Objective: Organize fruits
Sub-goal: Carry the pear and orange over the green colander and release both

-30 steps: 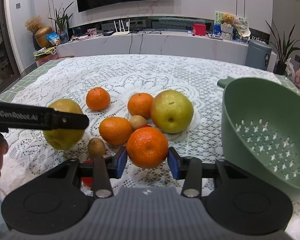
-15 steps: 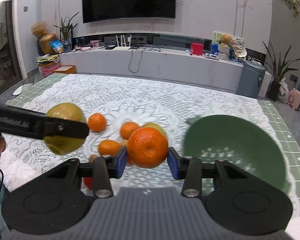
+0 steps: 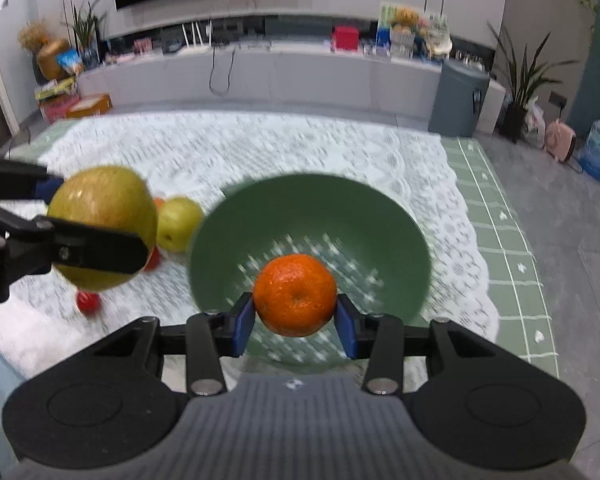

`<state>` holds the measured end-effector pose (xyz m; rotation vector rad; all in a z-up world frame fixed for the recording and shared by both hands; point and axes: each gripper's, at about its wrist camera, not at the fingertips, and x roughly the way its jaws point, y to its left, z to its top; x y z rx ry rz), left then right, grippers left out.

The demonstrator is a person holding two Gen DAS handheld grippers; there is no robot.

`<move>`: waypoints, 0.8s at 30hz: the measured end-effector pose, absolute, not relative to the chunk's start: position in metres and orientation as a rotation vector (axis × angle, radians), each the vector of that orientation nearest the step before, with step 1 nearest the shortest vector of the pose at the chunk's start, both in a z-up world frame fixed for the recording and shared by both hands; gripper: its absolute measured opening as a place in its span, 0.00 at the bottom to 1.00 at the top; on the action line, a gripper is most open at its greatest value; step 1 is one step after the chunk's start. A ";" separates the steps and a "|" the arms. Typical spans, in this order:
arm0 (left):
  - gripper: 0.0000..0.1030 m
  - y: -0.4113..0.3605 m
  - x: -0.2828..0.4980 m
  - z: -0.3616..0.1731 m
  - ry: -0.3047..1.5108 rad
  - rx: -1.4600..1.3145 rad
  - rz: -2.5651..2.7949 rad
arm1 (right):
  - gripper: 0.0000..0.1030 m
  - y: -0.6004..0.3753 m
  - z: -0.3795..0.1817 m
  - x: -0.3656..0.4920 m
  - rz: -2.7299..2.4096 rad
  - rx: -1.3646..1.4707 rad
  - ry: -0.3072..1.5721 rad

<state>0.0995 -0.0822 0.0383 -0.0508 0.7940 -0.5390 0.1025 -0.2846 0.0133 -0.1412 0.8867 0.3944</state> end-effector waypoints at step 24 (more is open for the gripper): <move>0.75 -0.150 0.179 -0.013 1.178 0.178 -0.573 | 0.40 -0.278 -0.031 0.169 0.606 -0.350 1.190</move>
